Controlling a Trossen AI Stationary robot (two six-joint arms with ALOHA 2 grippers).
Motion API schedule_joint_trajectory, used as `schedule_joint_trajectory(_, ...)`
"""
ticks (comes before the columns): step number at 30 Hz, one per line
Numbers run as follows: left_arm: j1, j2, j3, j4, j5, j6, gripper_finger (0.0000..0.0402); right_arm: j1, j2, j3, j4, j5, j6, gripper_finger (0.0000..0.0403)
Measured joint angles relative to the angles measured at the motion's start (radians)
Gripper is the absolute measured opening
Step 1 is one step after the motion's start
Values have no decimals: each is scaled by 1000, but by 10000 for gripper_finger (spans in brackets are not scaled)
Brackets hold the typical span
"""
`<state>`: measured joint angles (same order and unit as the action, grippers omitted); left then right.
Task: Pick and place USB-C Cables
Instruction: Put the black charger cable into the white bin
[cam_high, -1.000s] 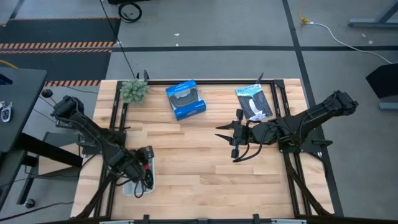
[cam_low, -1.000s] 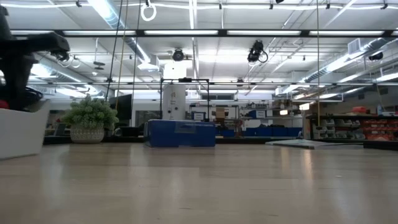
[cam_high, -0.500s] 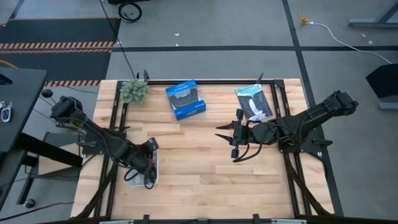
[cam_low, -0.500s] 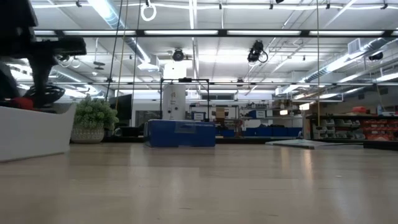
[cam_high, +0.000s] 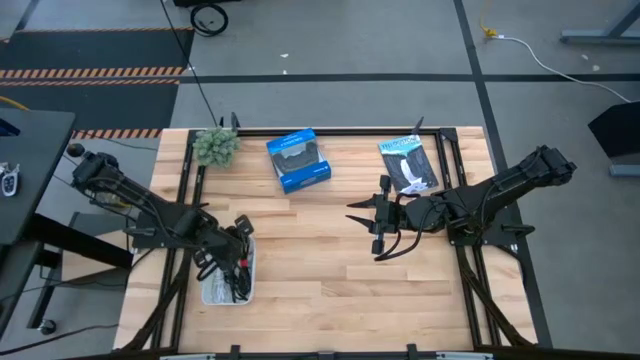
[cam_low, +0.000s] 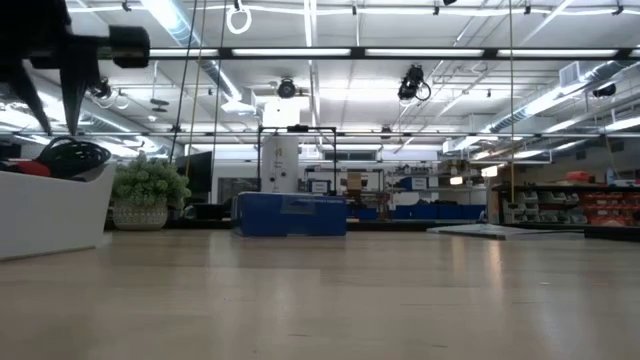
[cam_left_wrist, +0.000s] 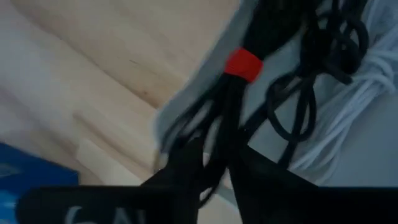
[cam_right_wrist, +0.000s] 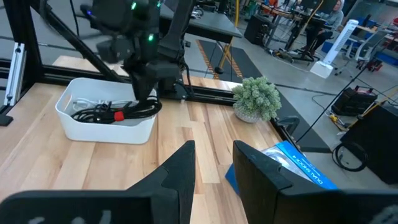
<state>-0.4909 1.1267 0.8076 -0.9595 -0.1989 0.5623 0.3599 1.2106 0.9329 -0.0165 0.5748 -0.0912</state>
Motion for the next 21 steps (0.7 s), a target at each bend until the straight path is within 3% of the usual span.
schedule_joint_trajectory(6, -4, -43, 6, 7, 1, -2, 30, 0, 0, 0, 0, 0, -2, 114)
schedule_joint_trajectory(9, -30, -28, 6, 33, 1, -35, 26, 0, 0, 0, 0, 0, -1, 114)
schedule_joint_trajectory(16, -47, 101, 6, 74, 2, -163, 75, -4, 0, 0, 1, 1, -5, 114)
schedule_joint_trajectory(21, -64, 192, 73, 64, 13, -152, 118, -4, 0, 0, 6, 0, -5, 114)
